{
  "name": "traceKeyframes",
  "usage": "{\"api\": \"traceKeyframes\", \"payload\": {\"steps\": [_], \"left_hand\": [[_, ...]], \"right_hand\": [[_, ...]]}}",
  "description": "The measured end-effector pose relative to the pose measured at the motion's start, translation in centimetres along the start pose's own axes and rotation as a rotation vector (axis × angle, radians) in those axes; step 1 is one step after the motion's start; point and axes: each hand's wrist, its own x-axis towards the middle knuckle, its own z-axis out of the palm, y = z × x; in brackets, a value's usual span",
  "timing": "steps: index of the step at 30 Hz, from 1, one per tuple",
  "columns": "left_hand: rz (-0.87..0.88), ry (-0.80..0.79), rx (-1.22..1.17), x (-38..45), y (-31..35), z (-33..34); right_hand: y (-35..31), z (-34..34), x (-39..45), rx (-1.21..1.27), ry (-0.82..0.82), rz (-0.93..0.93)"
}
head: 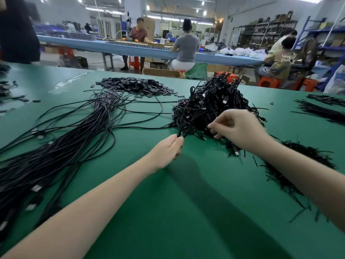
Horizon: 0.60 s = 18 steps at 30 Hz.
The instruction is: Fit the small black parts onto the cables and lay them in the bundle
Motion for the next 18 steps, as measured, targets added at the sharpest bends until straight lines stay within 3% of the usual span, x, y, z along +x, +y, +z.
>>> {"api": "traceKeyframes", "payload": {"steps": [6, 18], "left_hand": [[0.058, 0.004, 0.198, -0.7, 0.9, 0.5], [0.039, -0.081, 0.541, -1.5, 1.1, 1.1]], "right_hand": [[-1.7, 5.0, -0.3, -0.137, -0.034, -0.22], [-1.6, 5.4, -0.3, 0.016, -0.03, -0.172]]}}
